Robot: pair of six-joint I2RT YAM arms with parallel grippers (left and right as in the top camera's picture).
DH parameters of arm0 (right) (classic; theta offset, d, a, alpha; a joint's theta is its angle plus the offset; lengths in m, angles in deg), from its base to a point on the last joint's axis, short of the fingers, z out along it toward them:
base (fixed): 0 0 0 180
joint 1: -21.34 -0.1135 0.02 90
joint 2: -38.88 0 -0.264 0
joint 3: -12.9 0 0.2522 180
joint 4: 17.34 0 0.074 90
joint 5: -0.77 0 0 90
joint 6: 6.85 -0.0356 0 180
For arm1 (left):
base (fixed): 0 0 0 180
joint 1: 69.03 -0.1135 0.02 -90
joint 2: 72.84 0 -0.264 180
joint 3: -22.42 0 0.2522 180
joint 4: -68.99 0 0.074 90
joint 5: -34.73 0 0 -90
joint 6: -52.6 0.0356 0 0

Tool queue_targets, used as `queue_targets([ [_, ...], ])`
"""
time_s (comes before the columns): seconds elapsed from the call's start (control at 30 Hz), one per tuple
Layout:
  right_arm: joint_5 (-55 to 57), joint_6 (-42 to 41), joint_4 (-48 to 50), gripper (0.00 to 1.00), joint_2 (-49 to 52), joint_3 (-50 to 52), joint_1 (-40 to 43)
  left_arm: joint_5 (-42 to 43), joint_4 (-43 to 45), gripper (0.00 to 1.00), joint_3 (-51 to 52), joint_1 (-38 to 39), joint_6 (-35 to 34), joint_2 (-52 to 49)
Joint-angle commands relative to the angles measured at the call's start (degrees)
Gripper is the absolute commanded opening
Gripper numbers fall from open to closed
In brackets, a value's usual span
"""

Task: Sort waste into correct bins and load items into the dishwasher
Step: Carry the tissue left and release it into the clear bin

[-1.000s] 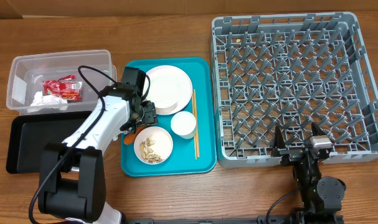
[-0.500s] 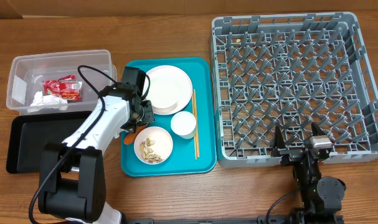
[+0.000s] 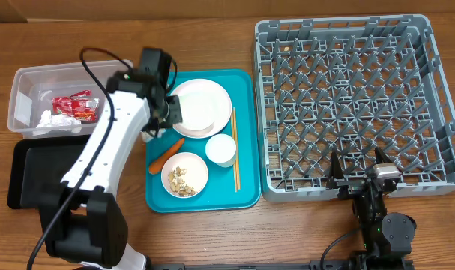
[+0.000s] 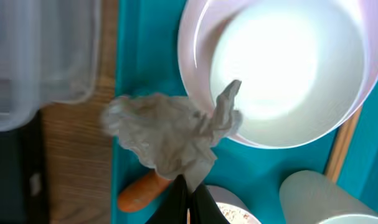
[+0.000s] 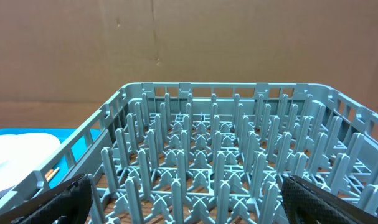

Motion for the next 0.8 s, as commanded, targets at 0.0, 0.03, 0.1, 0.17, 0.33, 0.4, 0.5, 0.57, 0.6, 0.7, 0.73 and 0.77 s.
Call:
queue_targets([
  [0.0,-0.11,-0.24,0.28,1.00,-0.57,0.61,0.33,-4.52,-2.58,0.04,-6.12,-0.26,1.31,-0.13],
  [0.03,-0.11,-0.24,0.28,1.00,-0.57,0.61,0.33,-5.22,-3.41,0.04,-7.74,-0.52,1.31,-0.13],
  [0.1,-0.11,-0.24,0.28,1.00,-0.57,0.61,0.33,-5.77,-4.02,0.04,-9.90,-1.14,1.31,-0.13],
  [0.17,-0.09,-0.24,0.28,1.00,-0.57,0.61,0.33,-5.84,-4.04,0.04,-11.21,-1.92,1.27,-0.09],
  [0.33,-0.11,-0.24,0.28,1.00,-0.57,0.61,0.33,-5.86,-3.72,0.04,-12.31,-5.07,-1.31,-0.09],
  [0.4,-0.09,-0.24,0.28,1.00,-0.57,0.61,0.33,-5.86,-3.19,0.04,-12.31,-6.97,-2.82,-0.09],
  [0.5,-0.11,-0.24,0.28,1.00,-0.57,0.61,0.33,-4.61,-2.12,0.04,-12.52,-11.15,-3.93,-0.09],
  [0.57,-0.11,-0.24,0.28,1.00,-0.57,0.61,0.33,-2.82,-1.95,0.04,-12.87,-13.55,-3.93,-0.09],
  [0.6,-0.11,-0.24,0.28,1.00,-0.57,0.61,0.33,-1.77,-1.75,0.04,-12.92,-14.84,-3.93,-0.09],
  [0.7,-0.11,-0.24,0.28,1.00,-0.57,0.61,0.33,0.09,-0.87,0.04,-12.92,-18.56,-3.96,-0.11],
  [0.73,-0.11,-0.24,0.28,1.00,-0.57,0.61,0.33,0.20,-0.70,0.04,-12.92,-19.78,-4.37,-0.17],
  [0.77,-0.11,-0.24,0.28,1.00,-0.57,0.61,0.33,0.20,-0.61,0.04,-12.90,-20.72,-4.90,-0.20],
])
